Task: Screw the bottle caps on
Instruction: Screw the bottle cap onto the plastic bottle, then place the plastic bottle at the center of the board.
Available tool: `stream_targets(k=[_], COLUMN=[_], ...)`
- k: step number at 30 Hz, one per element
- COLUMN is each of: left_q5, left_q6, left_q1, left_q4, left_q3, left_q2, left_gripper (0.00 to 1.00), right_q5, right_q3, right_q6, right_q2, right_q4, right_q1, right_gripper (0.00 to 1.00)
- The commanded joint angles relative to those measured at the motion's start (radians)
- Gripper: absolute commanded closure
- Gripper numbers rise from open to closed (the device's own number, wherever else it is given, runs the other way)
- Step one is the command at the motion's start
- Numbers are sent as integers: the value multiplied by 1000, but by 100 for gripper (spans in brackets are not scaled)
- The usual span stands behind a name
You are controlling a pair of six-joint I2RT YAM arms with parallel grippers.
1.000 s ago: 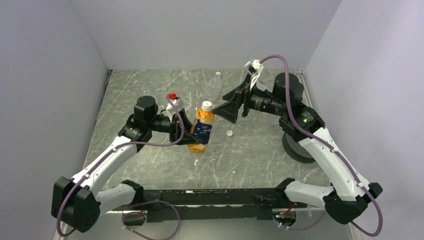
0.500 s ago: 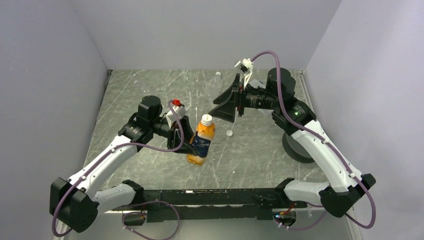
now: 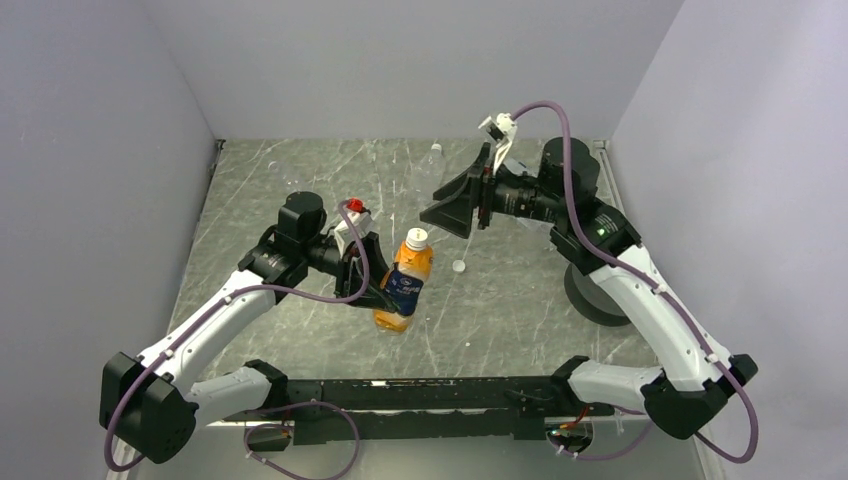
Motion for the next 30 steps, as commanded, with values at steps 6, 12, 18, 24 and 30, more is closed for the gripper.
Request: stream_targets(k=[6, 12, 18, 24, 30], left_q5=[15, 15, 14, 7, 5], left_q6=[27, 20, 22, 7, -105], left_q1=[-10, -11, -11, -11, -11], left_q4=[-16, -5, -5, 18, 160], left_q3=[10, 14, 15, 8, -21], left_q2=[-9, -5, 0, -2, 2], left_gripper=[100, 100, 100, 100, 100], right_q5=[-28, -236, -214, -217, -201], right_q3=[57, 58, 83, 81, 69], right_q6=[38, 39, -11, -18, -31], right_q2=[-43, 10, 40, 43, 32], right_q4=[79, 101, 44, 34, 23], right_q1=[-3, 31, 88, 94, 111], right_gripper=[25, 26, 35, 45, 60])
